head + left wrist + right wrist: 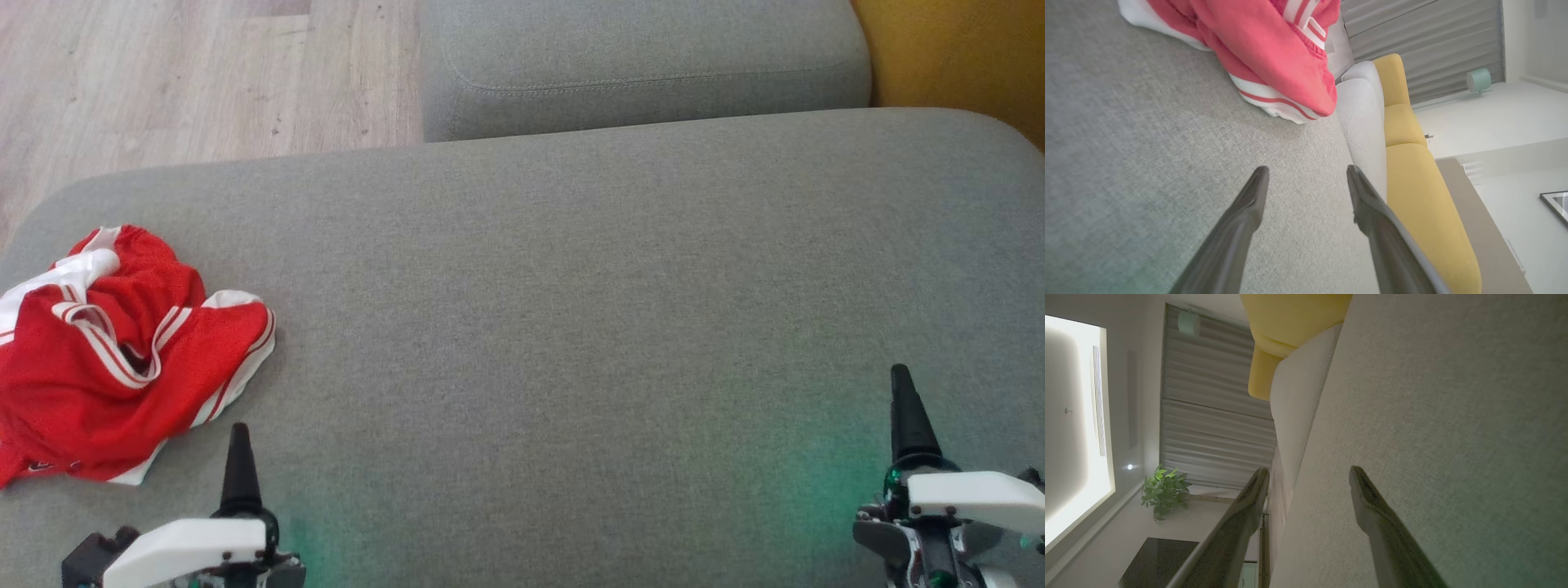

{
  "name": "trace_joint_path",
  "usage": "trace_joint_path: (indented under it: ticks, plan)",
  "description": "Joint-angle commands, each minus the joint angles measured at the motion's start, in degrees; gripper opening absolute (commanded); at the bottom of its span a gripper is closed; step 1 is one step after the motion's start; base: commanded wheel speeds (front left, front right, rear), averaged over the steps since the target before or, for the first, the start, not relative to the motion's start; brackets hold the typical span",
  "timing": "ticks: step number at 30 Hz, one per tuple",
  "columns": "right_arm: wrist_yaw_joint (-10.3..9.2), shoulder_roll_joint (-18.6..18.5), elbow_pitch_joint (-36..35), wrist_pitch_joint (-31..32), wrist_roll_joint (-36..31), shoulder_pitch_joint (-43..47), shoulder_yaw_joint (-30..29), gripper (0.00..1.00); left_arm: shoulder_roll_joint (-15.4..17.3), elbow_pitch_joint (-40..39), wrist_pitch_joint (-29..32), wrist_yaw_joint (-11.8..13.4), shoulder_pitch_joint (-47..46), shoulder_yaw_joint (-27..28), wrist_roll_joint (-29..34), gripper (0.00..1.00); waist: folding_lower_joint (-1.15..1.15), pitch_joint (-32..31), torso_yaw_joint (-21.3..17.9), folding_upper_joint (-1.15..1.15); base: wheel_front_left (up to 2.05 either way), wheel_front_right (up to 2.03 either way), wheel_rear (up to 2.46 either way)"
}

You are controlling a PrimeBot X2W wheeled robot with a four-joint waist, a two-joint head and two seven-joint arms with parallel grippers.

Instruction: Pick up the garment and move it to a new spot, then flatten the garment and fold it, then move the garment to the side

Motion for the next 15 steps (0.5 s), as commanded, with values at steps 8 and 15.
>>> trace_joint_path:
  ticks: [8, 15]
  plan:
    - [-0.01, -0.3, -2.6, -1.8, -7.7, -2.5, 1.4, 1.00, 1.4, -2.8, -1.9, 1.3, -2.4, -1.8, 7.5, 1.00, 0.00, -0.3, 0.0, 0.00, 0.00, 0.00, 0.00]
    - [-0.01, -0.3, -2.9, -3.2, -13.9, -2.5, 2.3, 1.00, 1.8, -3.2, -3.3, 2.3, -2.3, -3.3, 13.3, 1.00, 0.00, -0.5, -0.1, 0.00, 0.00, 0.00, 0.00]
